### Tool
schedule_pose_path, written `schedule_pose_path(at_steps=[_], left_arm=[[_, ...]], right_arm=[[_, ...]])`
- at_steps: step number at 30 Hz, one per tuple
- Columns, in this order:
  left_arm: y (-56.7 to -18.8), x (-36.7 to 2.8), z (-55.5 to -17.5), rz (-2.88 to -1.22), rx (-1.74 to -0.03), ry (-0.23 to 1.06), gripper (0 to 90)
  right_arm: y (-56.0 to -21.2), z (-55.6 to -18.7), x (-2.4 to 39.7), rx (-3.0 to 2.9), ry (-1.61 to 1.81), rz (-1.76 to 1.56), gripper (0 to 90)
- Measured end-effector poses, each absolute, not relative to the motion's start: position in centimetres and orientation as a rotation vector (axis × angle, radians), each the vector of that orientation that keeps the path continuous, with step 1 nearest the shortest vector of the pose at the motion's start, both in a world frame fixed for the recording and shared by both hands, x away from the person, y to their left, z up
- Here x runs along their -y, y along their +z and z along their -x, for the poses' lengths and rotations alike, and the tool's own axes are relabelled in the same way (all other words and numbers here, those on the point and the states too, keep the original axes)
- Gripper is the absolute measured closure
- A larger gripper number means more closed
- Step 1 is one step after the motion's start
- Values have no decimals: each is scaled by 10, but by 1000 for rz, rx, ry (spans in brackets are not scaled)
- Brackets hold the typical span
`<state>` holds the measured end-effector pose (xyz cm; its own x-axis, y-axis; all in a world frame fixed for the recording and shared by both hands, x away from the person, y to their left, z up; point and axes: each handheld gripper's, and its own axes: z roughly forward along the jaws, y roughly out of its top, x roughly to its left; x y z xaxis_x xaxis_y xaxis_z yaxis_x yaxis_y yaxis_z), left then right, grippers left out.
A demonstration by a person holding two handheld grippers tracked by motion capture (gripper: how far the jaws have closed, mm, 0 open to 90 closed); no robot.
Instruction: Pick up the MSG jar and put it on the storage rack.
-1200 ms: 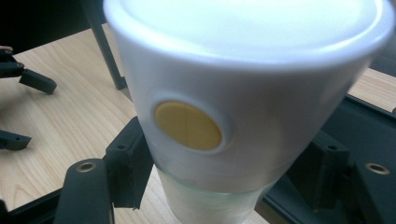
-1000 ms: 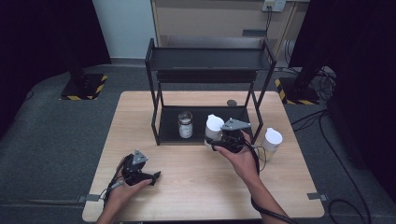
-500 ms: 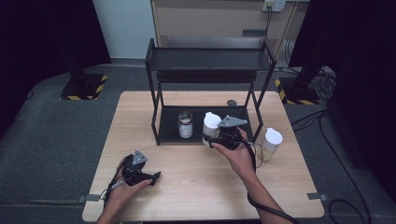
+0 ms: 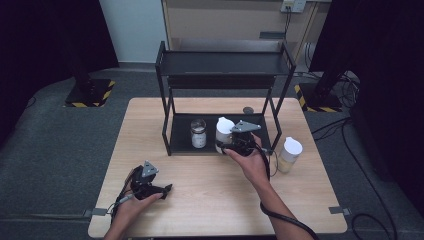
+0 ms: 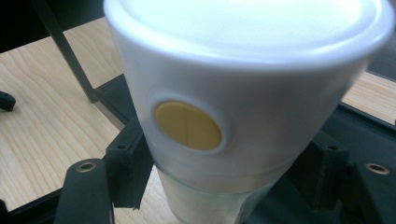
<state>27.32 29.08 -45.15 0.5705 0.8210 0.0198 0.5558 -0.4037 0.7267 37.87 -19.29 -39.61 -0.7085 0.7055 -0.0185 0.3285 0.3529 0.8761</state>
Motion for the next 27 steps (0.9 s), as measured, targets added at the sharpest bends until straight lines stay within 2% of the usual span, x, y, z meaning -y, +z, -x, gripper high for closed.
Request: schedule_pose_path(at_steps=[27], left_arm=[[-451, -290, -270, -2122, -1084, 492, 0]], right_arm=[[-407, -406, 176, -2225, 1265, -947, 316]])
